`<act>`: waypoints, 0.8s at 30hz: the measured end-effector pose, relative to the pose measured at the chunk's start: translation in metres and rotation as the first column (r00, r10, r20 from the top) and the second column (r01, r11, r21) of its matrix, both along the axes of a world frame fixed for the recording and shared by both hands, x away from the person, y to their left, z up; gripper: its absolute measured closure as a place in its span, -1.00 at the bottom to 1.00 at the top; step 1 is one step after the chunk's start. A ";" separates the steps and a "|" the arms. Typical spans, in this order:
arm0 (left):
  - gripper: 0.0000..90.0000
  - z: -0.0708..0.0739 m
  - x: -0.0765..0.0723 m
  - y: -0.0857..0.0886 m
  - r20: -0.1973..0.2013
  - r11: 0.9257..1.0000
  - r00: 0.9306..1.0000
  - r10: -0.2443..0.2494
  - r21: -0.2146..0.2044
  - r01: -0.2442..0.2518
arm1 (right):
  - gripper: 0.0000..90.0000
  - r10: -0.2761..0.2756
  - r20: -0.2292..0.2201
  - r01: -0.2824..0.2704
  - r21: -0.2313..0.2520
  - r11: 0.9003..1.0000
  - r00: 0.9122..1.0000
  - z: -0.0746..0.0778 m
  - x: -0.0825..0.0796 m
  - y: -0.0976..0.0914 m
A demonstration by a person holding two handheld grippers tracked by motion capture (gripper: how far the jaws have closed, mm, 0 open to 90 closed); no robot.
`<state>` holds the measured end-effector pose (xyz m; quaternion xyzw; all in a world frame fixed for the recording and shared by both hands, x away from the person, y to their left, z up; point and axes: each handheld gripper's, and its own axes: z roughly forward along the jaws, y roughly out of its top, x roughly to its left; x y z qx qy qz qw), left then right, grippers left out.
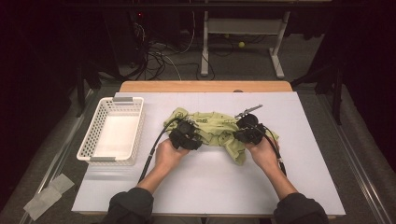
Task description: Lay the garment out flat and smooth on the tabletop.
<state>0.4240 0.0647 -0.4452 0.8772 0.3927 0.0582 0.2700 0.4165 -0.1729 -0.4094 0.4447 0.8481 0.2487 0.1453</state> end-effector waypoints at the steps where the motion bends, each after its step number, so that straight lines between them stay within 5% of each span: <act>1: 0.08 0.000 0.002 -0.001 0.000 1.000 1.000 0.004 -0.004 -0.004 | 0.95 0.000 0.000 0.000 0.001 1.000 1.000 0.000 0.000 0.000; 8: 0.21 -0.005 0.011 -0.008 -0.028 1.000 1.000 -0.001 -0.016 0.000 | 0.95 0.010 -0.002 -0.010 0.003 1.000 1.000 0.000 0.000 0.001; 17: 0.75 -0.004 0.013 -0.009 -0.068 0.998 0.997 -0.037 -0.052 0.034 | 0.95 0.019 -0.002 -0.019 0.007 1.000 1.000 0.002 -0.001 0.002; 24: 0.79 0.013 -0.001 -0.005 -0.038 0.995 0.996 -0.086 -0.056 0.084 | 0.95 0.043 0.011 -0.043 0.018 0.999 0.999 0.008 -0.009 0.003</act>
